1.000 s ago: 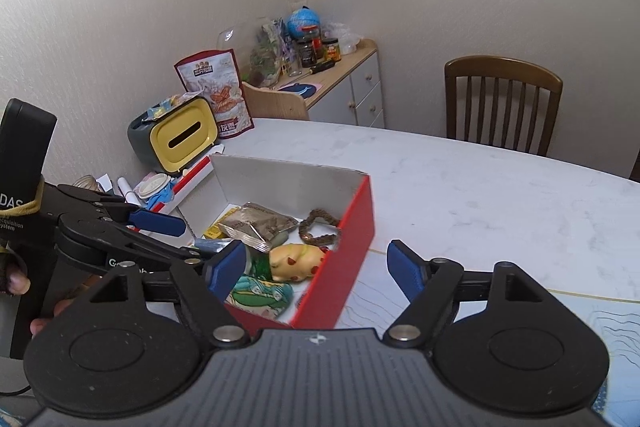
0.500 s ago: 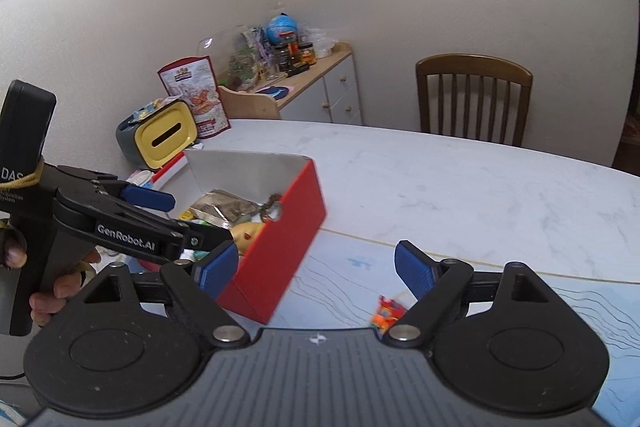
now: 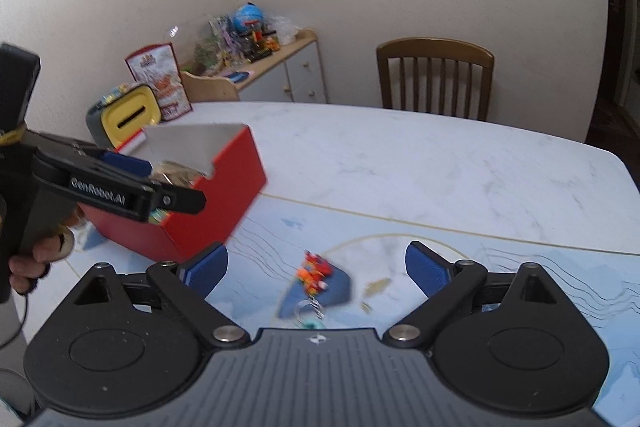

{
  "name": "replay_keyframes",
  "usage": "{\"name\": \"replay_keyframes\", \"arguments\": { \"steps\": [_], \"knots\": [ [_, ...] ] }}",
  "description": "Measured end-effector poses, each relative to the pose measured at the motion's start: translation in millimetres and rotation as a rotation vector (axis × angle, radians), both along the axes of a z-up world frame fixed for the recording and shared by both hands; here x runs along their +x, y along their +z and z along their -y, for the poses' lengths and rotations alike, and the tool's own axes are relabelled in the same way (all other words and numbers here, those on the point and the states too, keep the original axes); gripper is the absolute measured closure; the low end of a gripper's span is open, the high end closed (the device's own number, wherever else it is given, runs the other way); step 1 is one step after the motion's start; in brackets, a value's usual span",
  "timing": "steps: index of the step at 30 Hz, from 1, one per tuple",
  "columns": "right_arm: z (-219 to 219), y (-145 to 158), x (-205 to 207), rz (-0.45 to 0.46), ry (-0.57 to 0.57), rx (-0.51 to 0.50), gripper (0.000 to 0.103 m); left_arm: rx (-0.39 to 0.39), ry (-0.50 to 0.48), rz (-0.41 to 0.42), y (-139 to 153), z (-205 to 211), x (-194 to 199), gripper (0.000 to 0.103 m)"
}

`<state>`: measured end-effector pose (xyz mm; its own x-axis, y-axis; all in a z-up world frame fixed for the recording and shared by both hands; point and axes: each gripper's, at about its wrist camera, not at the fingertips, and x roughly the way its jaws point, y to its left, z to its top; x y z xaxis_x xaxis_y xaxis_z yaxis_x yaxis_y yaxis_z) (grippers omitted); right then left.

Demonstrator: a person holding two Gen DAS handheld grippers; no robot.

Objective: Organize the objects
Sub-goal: 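Withdraw both tools from the box toward the two keychains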

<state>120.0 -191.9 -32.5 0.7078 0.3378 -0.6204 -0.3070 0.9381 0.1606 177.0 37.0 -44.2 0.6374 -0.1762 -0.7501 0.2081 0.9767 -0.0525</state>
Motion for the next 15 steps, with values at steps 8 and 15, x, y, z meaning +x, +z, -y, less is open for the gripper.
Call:
{"name": "replay_keyframes", "arguments": {
  "steps": [8,15],
  "knots": [
    [14,-33,0,-0.048,0.005,-0.037,0.007,0.001,0.009,-0.041,-28,26,13,0.001],
    [6,-60,4,-0.090,0.044,-0.057,0.007,0.011,0.014,-0.094,-57,45,31,0.001]
  ]
}}
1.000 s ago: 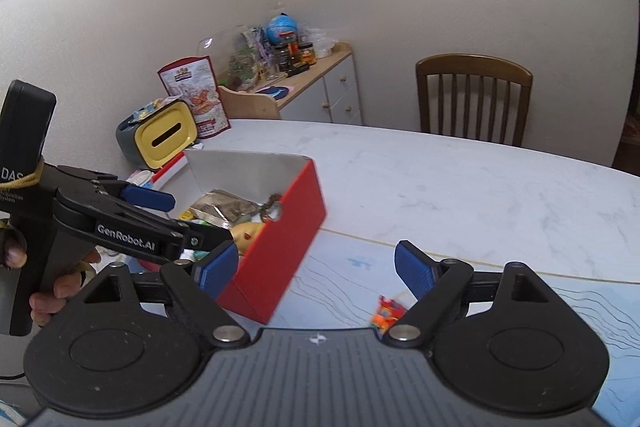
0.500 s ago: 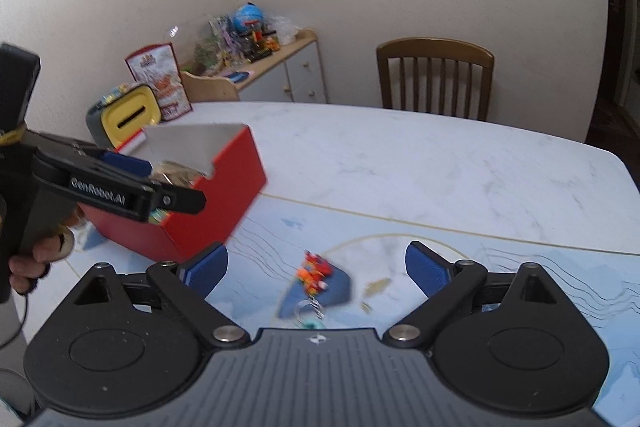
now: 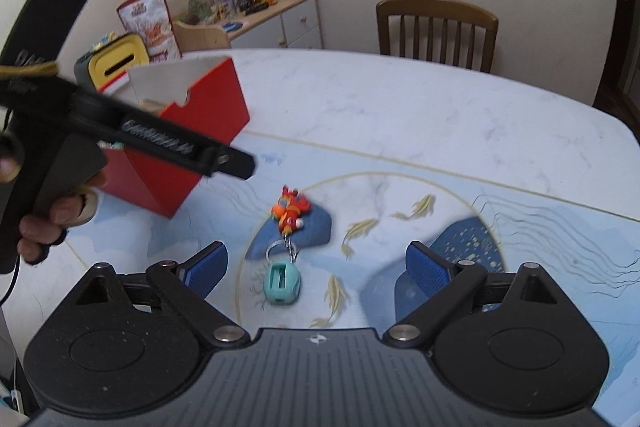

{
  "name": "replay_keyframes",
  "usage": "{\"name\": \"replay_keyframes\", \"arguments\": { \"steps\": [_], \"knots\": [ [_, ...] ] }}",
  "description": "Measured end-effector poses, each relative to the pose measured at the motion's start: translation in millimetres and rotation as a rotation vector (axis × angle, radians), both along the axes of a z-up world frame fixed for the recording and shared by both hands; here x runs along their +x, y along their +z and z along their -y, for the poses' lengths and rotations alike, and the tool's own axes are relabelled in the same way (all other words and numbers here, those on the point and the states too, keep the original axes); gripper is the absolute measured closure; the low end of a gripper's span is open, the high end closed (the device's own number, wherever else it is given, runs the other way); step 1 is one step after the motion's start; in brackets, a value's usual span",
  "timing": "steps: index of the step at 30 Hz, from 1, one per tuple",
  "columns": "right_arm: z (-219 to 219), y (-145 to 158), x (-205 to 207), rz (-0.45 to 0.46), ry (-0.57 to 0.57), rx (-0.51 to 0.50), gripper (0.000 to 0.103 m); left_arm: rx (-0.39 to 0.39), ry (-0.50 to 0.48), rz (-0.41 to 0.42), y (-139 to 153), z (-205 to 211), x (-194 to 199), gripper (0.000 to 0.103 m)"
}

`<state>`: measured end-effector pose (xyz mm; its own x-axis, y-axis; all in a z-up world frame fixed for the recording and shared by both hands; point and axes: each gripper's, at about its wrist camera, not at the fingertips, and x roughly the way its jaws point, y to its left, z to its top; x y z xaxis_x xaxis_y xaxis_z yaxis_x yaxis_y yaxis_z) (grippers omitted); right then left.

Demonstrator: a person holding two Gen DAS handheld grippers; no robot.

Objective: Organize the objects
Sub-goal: 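Withdraw both tools from the box toward the two keychains, then grasp the red fish keychain with the left tool while the right tool grasps the teal sharpener keychain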

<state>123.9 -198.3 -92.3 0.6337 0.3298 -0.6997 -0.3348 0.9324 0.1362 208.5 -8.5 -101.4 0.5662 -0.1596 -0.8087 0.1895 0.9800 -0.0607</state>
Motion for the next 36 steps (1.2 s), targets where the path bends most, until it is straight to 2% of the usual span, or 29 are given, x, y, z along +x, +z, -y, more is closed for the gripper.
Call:
{"name": "replay_keyframes", "arguments": {
  "steps": [8,17,27,32,34,36],
  "knots": [
    [-14,-32,10,-0.069,0.042,-0.004,0.007,0.014,-0.003,-0.060,-31,17,19,0.001],
    [-30,-52,21,-0.086,0.087,-0.045,0.007,0.028,0.006,-0.104,-60,27,32,0.001],
    [-40,-64,27,-0.093,0.129,-0.066,0.008,0.034,0.000,-0.117,-73,33,36,0.001],
    [-43,-68,31,-0.086,0.130,-0.084,0.022,0.043,-0.008,-0.116,-77,38,36,0.007],
    [-44,-71,33,-0.086,0.135,-0.096,0.034,0.046,-0.011,-0.113,-77,39,36,0.011],
    [-45,-72,34,-0.085,0.139,-0.111,0.037,0.050,-0.022,-0.106,-77,42,35,0.015]
  ]
}}
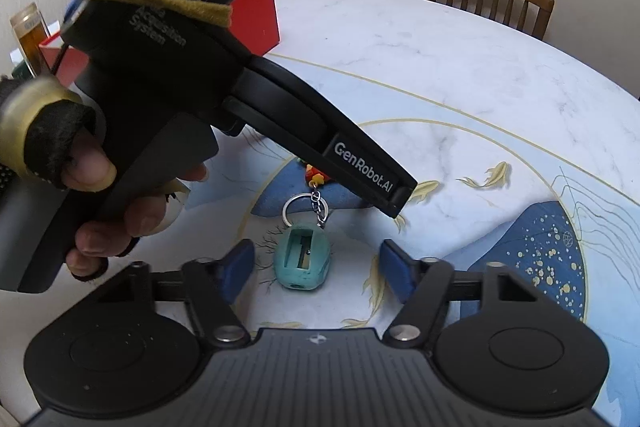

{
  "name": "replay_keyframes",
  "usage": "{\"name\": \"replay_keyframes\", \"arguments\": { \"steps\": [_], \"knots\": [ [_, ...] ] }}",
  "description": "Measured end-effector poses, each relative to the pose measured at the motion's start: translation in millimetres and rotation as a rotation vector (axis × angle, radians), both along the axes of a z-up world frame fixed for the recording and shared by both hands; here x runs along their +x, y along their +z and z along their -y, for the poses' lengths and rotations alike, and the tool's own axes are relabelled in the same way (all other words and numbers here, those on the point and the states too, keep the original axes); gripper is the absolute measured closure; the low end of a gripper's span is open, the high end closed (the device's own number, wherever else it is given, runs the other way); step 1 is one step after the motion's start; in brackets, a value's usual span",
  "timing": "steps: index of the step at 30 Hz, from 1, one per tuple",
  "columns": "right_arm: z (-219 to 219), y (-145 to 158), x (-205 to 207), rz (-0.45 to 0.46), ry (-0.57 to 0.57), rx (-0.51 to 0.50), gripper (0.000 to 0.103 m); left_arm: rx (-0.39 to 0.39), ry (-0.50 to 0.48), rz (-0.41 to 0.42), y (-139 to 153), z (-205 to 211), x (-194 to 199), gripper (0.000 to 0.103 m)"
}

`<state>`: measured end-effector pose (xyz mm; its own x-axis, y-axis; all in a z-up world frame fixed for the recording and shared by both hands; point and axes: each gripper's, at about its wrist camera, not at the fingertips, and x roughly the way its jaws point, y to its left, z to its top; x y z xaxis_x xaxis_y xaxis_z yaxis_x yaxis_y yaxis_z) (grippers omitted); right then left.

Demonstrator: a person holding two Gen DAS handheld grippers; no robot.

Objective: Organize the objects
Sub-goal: 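Grasp the red fish keychain with the left tool while the right tool grasps the teal sharpener keychain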

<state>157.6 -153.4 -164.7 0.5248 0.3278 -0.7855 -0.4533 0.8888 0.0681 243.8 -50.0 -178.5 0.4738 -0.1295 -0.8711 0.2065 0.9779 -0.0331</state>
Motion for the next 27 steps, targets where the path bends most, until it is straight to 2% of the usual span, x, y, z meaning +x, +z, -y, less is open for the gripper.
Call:
{"name": "replay_keyframes", "arguments": {
  "steps": [5,14,19,27],
  "knots": [
    [-2,-2,1,0.006,0.005,-0.012,0.046,0.006,-0.014,0.015,2,3,-4,0.027],
    [-5,-2,3,0.009,0.016,-0.020,0.063,0.017,-0.060,0.036,7,10,-10,0.064],
    [-5,0,1,0.005,0.010,-0.008,0.073,0.006,-0.048,0.030,8,9,-9,0.066],
    [12,12,-3,-0.002,-0.046,0.020,0.073,-0.019,-0.019,0.021,15,-2,-10,0.067]
  ]
}}
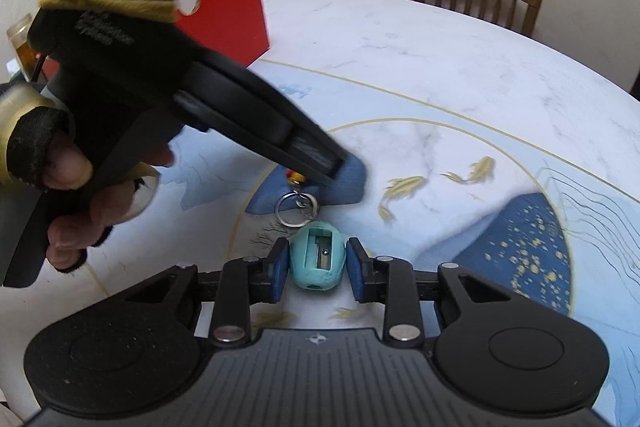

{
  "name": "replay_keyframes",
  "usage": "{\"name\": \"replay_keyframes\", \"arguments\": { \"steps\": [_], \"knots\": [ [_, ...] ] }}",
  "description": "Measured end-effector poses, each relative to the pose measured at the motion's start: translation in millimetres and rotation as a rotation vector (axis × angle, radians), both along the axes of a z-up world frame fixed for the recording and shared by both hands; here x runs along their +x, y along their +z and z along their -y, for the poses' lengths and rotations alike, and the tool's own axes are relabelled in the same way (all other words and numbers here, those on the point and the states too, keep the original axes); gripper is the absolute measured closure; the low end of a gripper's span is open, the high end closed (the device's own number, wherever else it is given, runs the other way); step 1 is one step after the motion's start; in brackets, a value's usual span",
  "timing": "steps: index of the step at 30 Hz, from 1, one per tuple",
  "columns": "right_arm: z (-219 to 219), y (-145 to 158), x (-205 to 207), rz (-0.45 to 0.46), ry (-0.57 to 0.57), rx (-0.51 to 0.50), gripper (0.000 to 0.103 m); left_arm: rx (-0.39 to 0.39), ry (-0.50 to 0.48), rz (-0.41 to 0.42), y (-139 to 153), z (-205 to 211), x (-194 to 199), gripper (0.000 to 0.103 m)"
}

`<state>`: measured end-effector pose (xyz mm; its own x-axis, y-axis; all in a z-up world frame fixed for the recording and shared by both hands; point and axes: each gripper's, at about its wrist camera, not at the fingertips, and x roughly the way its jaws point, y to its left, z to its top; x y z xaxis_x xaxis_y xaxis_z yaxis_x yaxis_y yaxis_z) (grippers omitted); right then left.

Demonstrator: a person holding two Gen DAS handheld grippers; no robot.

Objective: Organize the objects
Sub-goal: 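Grasp the red fish keychain with the left tool while the right tool grasps the teal sharpener keychain, then carry the red fish keychain and teal sharpener keychain into the red box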

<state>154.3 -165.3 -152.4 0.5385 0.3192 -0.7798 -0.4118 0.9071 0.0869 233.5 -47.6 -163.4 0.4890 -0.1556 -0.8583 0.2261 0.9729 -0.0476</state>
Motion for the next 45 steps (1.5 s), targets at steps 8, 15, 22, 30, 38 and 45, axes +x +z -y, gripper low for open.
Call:
{"name": "replay_keyframes", "arguments": {
  "steps": [8,15,22,30,38,45],
  "knots": [
    [22,28,-11,0.013,-0.080,0.046,0.073,0.002,0.021,-0.003,25,-7,-6,0.067],
    [33,54,-19,0.054,-0.104,0.053,0.073,-0.019,0.018,0.006,48,-16,-16,0.067],
    [27,78,-20,0.081,-0.118,0.082,0.073,-0.030,0.017,0.014,72,-34,-26,0.074],
    [0,104,-21,0.116,-0.107,0.097,0.073,-0.065,0.021,0.045,96,-67,-35,0.074],
    [-38,126,-17,0.152,-0.070,0.097,0.073,-0.084,0.044,0.083,121,-113,-38,0.074],
    [-75,139,-4,0.170,-0.040,0.107,0.073,-0.083,0.067,0.112,138,-158,-36,0.074]
  ]
}}
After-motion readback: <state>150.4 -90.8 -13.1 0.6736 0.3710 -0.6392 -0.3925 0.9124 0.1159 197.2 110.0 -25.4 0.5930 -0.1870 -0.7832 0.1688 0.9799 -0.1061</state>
